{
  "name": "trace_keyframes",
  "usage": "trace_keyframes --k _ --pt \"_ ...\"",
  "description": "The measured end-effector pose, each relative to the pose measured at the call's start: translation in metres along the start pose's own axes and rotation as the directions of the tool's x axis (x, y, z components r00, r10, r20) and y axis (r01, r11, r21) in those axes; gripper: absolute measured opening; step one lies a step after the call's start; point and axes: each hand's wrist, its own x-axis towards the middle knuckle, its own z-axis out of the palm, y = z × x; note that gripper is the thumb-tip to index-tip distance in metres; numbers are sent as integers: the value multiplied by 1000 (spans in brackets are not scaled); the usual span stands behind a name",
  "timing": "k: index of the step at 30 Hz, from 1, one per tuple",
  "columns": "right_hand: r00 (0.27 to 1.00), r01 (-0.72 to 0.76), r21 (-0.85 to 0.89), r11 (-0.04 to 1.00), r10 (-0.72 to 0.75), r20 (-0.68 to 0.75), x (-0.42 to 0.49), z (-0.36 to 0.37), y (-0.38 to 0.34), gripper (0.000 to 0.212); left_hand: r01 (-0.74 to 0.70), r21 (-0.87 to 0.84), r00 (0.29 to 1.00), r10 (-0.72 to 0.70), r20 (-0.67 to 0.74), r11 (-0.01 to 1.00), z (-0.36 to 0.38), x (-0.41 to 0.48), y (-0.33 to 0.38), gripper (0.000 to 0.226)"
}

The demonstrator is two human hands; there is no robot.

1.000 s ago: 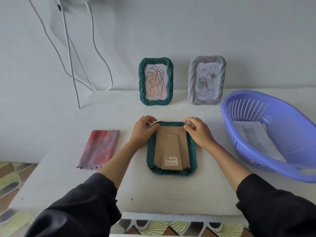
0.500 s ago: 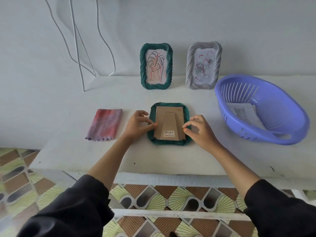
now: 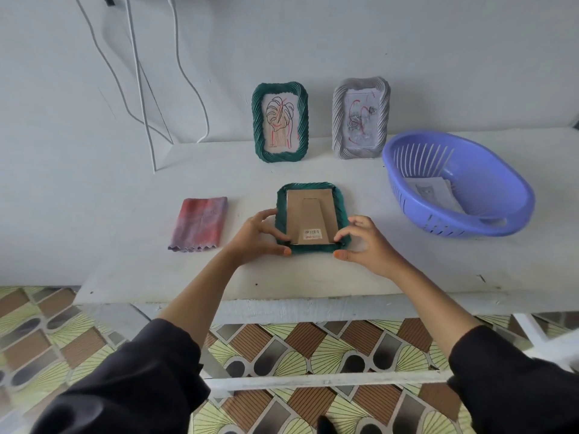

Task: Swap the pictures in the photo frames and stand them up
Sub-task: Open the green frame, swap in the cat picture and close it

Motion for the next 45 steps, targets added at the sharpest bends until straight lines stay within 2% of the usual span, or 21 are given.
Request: trace_keyframes --k 10,14,18,20,22,24,27,29,32,36,41,45 --pt "999 -31 15 999 31 29 3 1 1 17 -37 158 998 30 46 987 3 -2 4 27" --pt "1000 -11 0 1000 11 23 2 1 1 29 -33 150 999 27 42 988 4 -2 3 34" --pt "999 -19 30 999 18 33 1 -1 -2 27 0 164 998 -10 60 987 3 -2 7 40" --pt "996 -35 60 998 31 78 0 -5 -4 20 45 96 998 -50 48 994 2 -2 10 32" --pt "992 -55 95 994 44 116 1 -11 -5 23 93 -109 995 -95 -8 990 1 0 12 25" --pt "996 -67 121 990 60 60 8 -17 -5 29 94 -245 983 -129 -133 965 3 7 10 19" --pt "989 -48 45 998 54 -139 28 -18 -5 25 119 -181 932 -173 -318 976 12 20 5 15" --pt "970 -105 -6 994 102 -219 40 -14 -4 25 179 -175 896 -234 -378 968 20 28 7 17" --pt "950 -212 -108 971 178 -258 48 -7 -2 27 248 -129 866 -280 -414 960 28 38 10 15" --pt "954 -176 -284 943 92 -285 46 2 6 29 281 -69 853 -282 -440 957 31 43 9 15" --pt "960 -144 -320 936 53 -277 44 5 11 30 295 -89 840 -303 -449 951 32 43 9 14" --pt "961 -128 -314 941 40 -274 43 6 12 30 322 -171 821 -364 -439 931 33 43 14 12"
